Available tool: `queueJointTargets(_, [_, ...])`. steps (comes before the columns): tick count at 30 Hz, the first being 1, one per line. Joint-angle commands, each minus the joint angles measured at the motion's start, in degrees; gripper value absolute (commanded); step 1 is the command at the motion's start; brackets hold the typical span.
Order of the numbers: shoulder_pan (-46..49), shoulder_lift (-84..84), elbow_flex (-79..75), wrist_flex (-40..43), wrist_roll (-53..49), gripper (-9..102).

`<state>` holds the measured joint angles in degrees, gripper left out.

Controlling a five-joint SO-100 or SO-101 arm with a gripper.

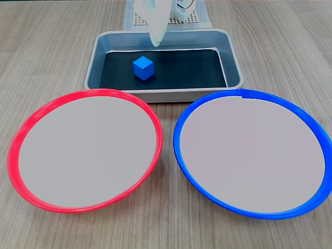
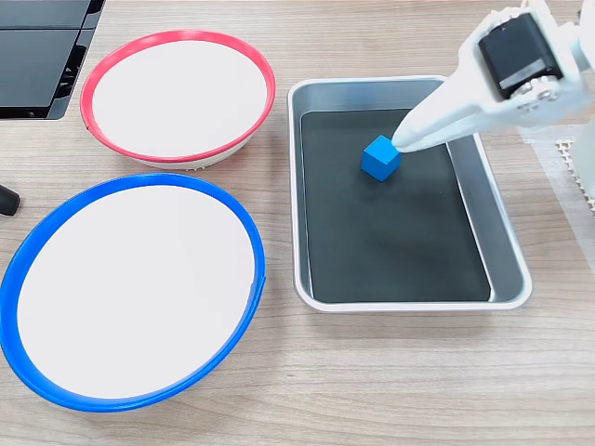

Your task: Move a blue block from tray to blue dish

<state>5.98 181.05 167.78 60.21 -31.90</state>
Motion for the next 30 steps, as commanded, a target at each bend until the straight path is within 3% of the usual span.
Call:
queueJointTargets(1, [2.0,-16.0,-12.4,5.3,-20.0,0])
queueJointTargets(4, [2.5,-26.1,-24.0,12.1,-23.3,0])
queueJointTargets(8, [1.5,-43.2,-48.4,28.0,-32.8,0])
queueJointTargets(10, [2.2,-49.5,-54.1,30.3,-39.2,5])
queueJointTargets(17, [6.6,-61.6,-54.5,27.1,-66.6,19])
queueJointTargets(23, [8.6,-65.6,-49.9,22.8,-88.3,18])
queueJointTargets(30, [9.9,-68.7,-49.9,15.1,-101.9,23])
